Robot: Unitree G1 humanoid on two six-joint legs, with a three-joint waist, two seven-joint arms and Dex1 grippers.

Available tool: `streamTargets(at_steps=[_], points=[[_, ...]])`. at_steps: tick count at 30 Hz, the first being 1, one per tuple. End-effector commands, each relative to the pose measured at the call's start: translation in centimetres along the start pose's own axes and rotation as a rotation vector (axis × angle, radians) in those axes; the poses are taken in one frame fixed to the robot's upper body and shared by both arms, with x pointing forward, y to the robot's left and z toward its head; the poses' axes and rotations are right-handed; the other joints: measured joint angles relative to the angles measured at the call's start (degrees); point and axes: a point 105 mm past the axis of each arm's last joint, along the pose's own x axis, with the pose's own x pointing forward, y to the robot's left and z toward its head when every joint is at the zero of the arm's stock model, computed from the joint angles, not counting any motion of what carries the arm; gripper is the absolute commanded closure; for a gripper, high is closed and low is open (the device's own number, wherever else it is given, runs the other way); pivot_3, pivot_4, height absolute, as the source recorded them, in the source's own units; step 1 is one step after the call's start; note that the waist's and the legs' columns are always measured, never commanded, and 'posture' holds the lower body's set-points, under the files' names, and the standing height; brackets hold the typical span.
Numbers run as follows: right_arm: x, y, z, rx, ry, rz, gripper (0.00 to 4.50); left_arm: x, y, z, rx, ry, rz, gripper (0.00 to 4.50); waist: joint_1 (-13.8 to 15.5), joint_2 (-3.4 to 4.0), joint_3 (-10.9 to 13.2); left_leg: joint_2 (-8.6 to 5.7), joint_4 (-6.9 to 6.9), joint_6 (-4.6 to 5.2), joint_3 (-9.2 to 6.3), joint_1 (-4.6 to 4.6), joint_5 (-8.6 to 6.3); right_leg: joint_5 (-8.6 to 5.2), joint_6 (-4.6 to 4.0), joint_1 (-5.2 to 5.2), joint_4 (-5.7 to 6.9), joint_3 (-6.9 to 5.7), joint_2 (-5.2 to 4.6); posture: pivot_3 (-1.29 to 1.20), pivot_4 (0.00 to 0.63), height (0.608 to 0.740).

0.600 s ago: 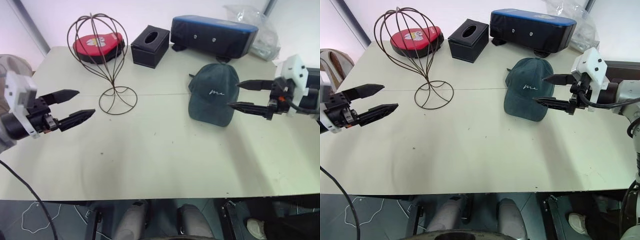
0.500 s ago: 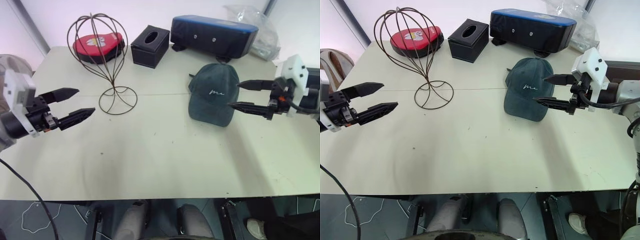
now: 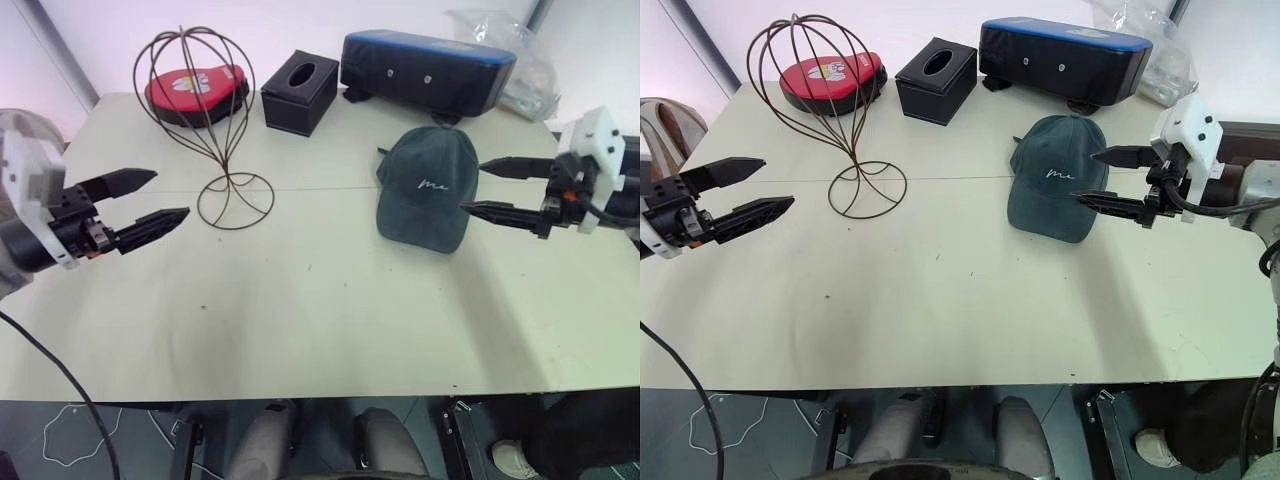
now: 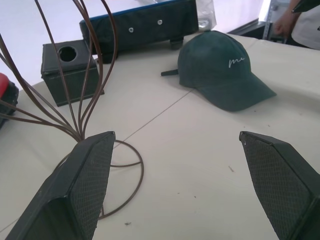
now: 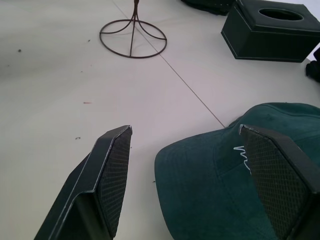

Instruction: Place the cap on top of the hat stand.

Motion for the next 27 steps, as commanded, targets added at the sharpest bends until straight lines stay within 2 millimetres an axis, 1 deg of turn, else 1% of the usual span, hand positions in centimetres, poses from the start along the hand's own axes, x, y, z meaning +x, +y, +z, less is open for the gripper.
streamTargets(at_steps=[1,15,18,22,27], points=[[-0.7,-0.1,1.3,-0.044,-0.029,-0.022,0.98,-0.2,-0.1,1.0,0.028,-0.038,0.000,0.32,0.00,0.00,0.00,0.00,0.00,0.00,0.00,0.00,0.00,0.00,0.00,0.00,0.00,0.00,0.00,0.00,0.150,0.740],[-0.3,0.3,1.4,-0.065,-0.034,-0.045,0.98,0.1,-0.3,0.8,0.021,-0.035,-0.016,0.32,0.00,0.00,0.00,0.00,0.01,0.00,0.00,-0.01,0.00,0.00,0.00,0.00,0.00,0.00,0.00,0.00,0.150,0.740],[-0.1,0.4,0.0,-0.131,0.041,-0.070,0.98,0.3,-0.4,0.6,0.014,-0.032,-0.022,0.32,0.06,0.00,0.00,0.00,0.01,0.00,0.00,-0.01,0.00,0.00,0.00,-0.01,0.00,0.00,0.00,0.00,0.150,0.740],[0.1,-0.2,-1.8,-0.235,0.111,-0.154,0.98,0.4,-0.5,0.4,0.006,-0.029,-0.029,0.32,0.04,0.00,0.00,-0.02,0.06,0.00,0.01,-0.06,0.00,0.01,0.01,-0.04,0.00,-0.01,0.00,0.00,0.150,0.740],[1.9,0.7,-3.7,-0.320,0.105,-0.232,0.98,0.9,-0.9,-0.3,-0.001,-0.017,-0.041,0.32,-0.08,-0.01,-0.01,0.01,0.06,-0.01,0.00,-0.06,0.01,0.01,0.01,-0.06,0.03,-0.01,0.03,0.00,0.150,0.740]])
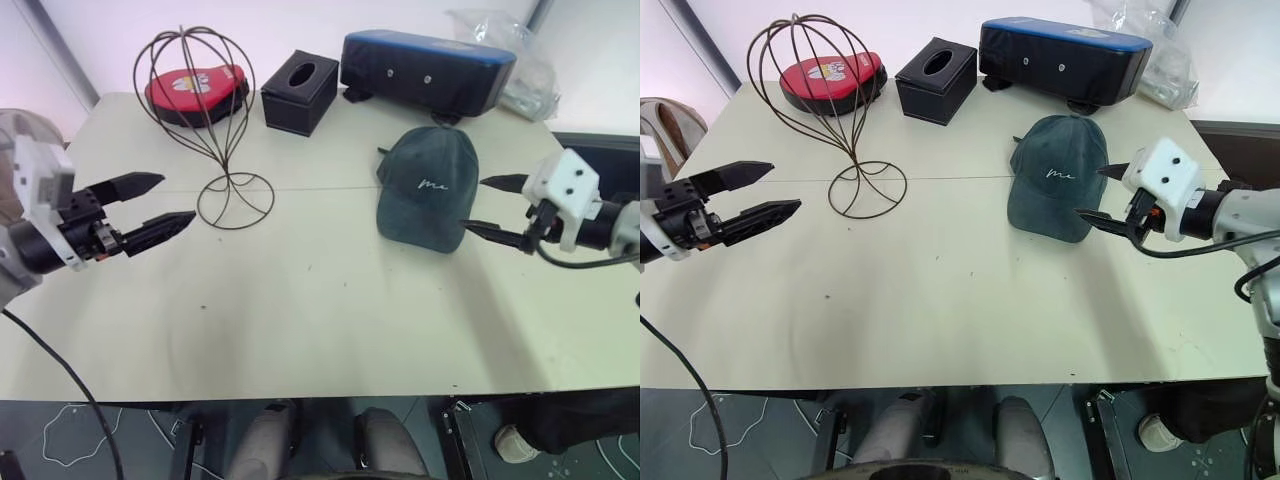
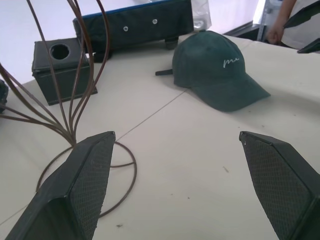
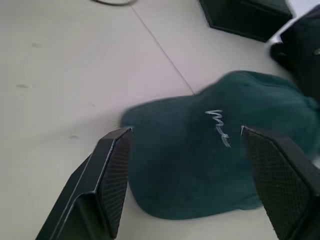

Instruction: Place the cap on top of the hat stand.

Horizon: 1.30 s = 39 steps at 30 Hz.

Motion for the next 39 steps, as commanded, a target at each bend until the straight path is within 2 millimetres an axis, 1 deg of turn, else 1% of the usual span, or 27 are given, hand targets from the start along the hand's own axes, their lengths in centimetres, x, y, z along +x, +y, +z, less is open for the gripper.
streamTargets(at_steps=[1,5,8,12,18,25,30,39], points=[[0.9,0.8,0.4,-0.088,-0.036,-0.064,0.98,0.3,-0.5,0.4,0.028,-0.013,-0.017,0.32,-0.01,0.00,0.00,0.00,0.00,0.00,0.00,0.00,0.00,0.00,0.00,0.00,0.00,0.00,0.00,0.00,0.150,0.740],[1.5,1.8,-0.6,-0.084,-0.046,-0.119,0.98,0.3,-0.6,0.2,0.026,-0.011,-0.019,0.32,0.03,0.00,0.00,-0.01,0.03,-0.01,-0.01,-0.03,0.01,0.00,0.01,-0.01,0.02,0.00,0.00,0.00,0.150,0.740],[2.1,3.0,-1.5,-0.085,-0.048,-0.154,0.98,0.3,-0.7,0.1,0.026,-0.006,-0.020,0.32,0.03,-0.01,-0.01,0.00,0.04,-0.02,-0.02,-0.03,0.01,0.00,0.01,0.00,0.02,-0.01,0.02,0.00,0.150,0.740],[2.7,4.5,-3.5,-0.082,-0.034,-0.208,0.98,0.2,-0.8,0.2,0.020,-0.011,-0.016,0.32,0.07,-0.01,-0.01,-0.01,0.05,-0.04,-0.03,-0.03,0.03,0.00,0.01,0.00,0.03,-0.01,0.03,0.00,0.150,0.740],[3.3,6.4,-5.4,-0.068,-0.020,-0.249,0.98,0.0,-0.9,0.3,0.028,-0.004,-0.007,0.32,0.02,-0.01,-0.01,-0.01,0.06,-0.11,-0.03,-0.02,0.07,0.01,0.01,0.01,0.07,0.00,0.05,0.00,0.150,0.740],[3.9,6.4,-7.1,-0.121,0.019,-0.345,0.98,-0.3,-0.9,0.4,0.039,0.009,-0.002,0.32,0.00,-0.01,-0.01,-0.01,0.06,-0.24,-0.02,0.00,0.15,0.01,0.01,0.00,0.09,0.01,0.08,0.00,0.150,0.740],[4.0,6.3,-8.0,-0.162,0.047,-0.431,0.98,-0.5,-1.0,0.6,0.045,0.012,0.004,0.32,-0.03,-0.01,-0.02,-0.01,0.06,-0.40,-0.02,0.00,0.25,0.01,0.01,-0.01,0.11,0.02,0.10,0.00,0.150,0.740],[4.3,6.3,-9.2,-0.223,0.090,-0.496,0.98,-1.0,-1.0,0.8,0.055,0.024,0.026,0.32,-0.09,0.00,-0.03,0.00,0.06,-0.44,-0.02,0.03,0.27,0.00,0.01,0.02,0.14,0.02,0.12,0.00,0.150,0.740]])
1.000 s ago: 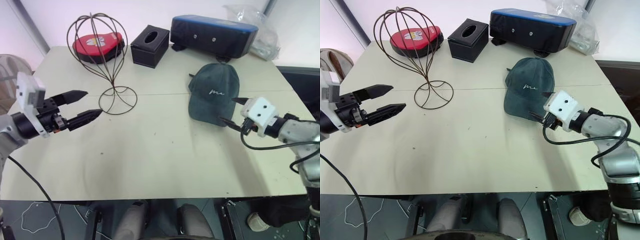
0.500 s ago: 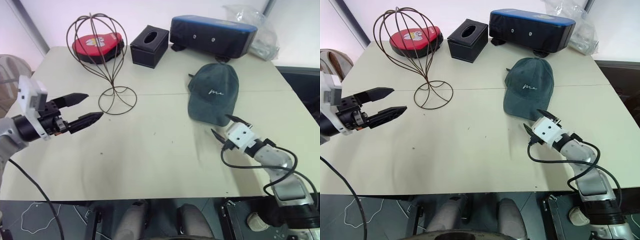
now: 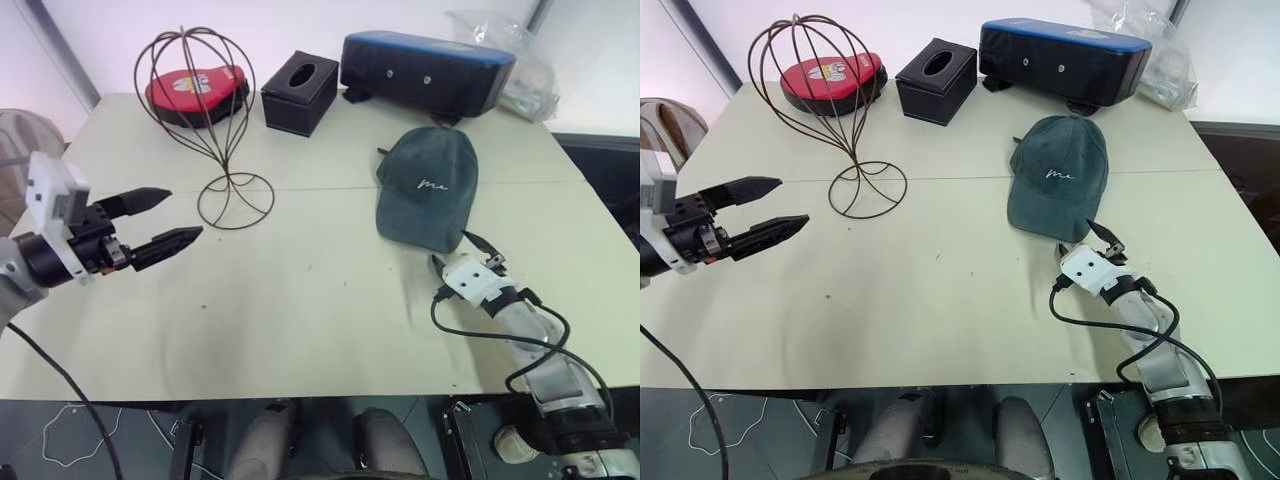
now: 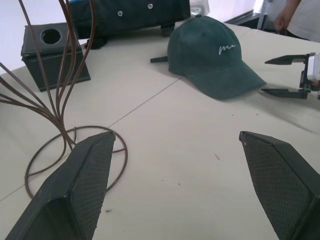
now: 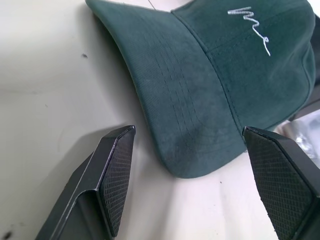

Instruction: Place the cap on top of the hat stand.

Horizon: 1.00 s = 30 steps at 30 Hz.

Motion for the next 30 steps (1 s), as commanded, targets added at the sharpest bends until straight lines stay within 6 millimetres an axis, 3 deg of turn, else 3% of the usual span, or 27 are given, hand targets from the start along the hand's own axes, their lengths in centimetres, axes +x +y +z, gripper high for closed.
streamTargets(at_steps=[1,10,27,30], points=[[0.2,-0.5,0.2,-0.033,-0.014,-0.054,0.98,-0.6,-0.1,1.4,0.050,-0.021,0.019,0.32,-0.02,0.00,0.00,0.00,0.00,0.00,0.00,0.00,0.00,0.00,0.00,0.01,0.00,0.00,0.00,0.00,0.150,0.740],[0.4,0.7,-0.9,-0.125,0.014,-0.091,0.98,-0.9,-0.2,1.7,0.059,-0.017,0.035,0.32,-0.03,-0.11,-0.07,0.00,-0.06,0.00,0.00,0.52,0.00,-0.01,-0.01,0.33,-0.04,0.00,0.01,0.00,0.150,0.740],[0.7,-0.4,-1.2,-0.389,0.028,-0.070,0.98,-1.0,-0.4,1.8,0.059,-0.021,0.045,0.32,0.19,-0.15,-0.09,-0.01,-0.07,0.30,-0.01,0.81,-0.19,-0.02,-0.02,0.65,-0.10,0.00,0.00,0.00,0.150,0.740],[0.5,-0.7,-2.1,-0.417,0.066,-0.057,0.98,-1.0,-0.4,1.8,0.058,-0.024,0.044,0.32,0.23,-0.15,-0.09,-0.02,-0.07,0.30,-0.01,0.81,-0.19,-0.01,-0.02,0.66,-0.10,0.00,0.00,0.00,0.150,0.740]])
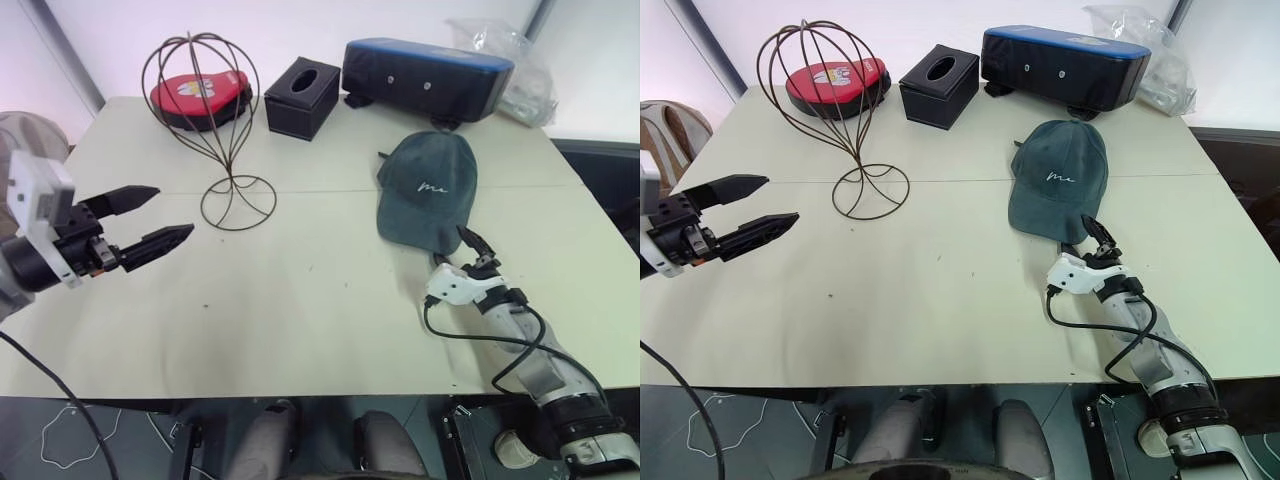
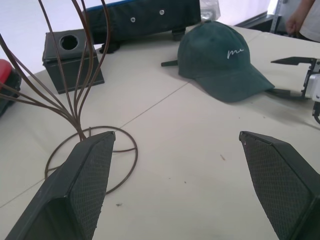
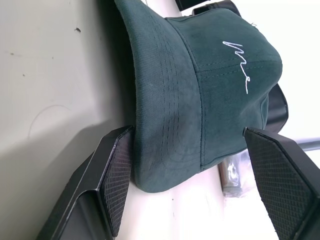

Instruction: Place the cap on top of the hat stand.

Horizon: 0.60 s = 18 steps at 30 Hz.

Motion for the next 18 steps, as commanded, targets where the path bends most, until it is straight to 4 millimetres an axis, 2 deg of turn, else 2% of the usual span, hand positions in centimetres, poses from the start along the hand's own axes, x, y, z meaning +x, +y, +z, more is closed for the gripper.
streamTargets(at_steps=[1,13,14,16,18], points=[[-0.4,-0.3,-2.1,-0.063,0.076,0.024,0.98,-0.2,-0.3,1.3,0.054,-0.029,0.003,0.32,0.07,0.00,0.00,-0.01,0.00,0.00,0.00,0.00,0.00,0.00,0.00,0.00,0.00,0.00,-0.01,0.00,0.150,0.740],[-0.5,-1.1,-2.8,-0.080,0.092,0.006,0.98,-0.1,-0.3,1.3,0.052,-0.031,0.001,0.32,0.06,0.00,0.00,-0.01,0.00,0.01,0.00,0.00,0.00,0.00,0.00,0.04,-0.01,-0.01,-0.02,0.00,0.150,0.740],[-0.5,-1.2,-2.8,-0.076,0.092,0.003,1.52,-0.1,-0.3,1.2,0.052,-0.031,0.001,0.26,0.07,0.00,0.00,-0.01,0.00,0.01,0.00,0.00,0.00,0.00,0.00,0.04,-0.01,-0.01,-0.01,0.00,0.150,0.740],[-0.5,-1.3,-2.8,-0.070,0.089,-0.003,2.22,-0.1,-0.3,1.2,0.052,-0.031,0.000,0.26,0.02,0.00,0.00,-0.01,0.00,0.01,0.00,0.00,0.00,0.00,0.00,0.05,-0.01,-0.01,-0.02,0.00,0.150,0.740],[-0.4,-1.4,-2.7,-0.066,0.083,-0.011,3.42,-0.1,-0.3,1.2,0.053,-0.032,0.000,0.26,-0.11,-0.02,-0.01,0.00,-0.01,0.01,0.00,0.00,-0.01,0.00,0.00,0.07,-0.01,0.00,-0.01,0.00,0.150,0.740]])
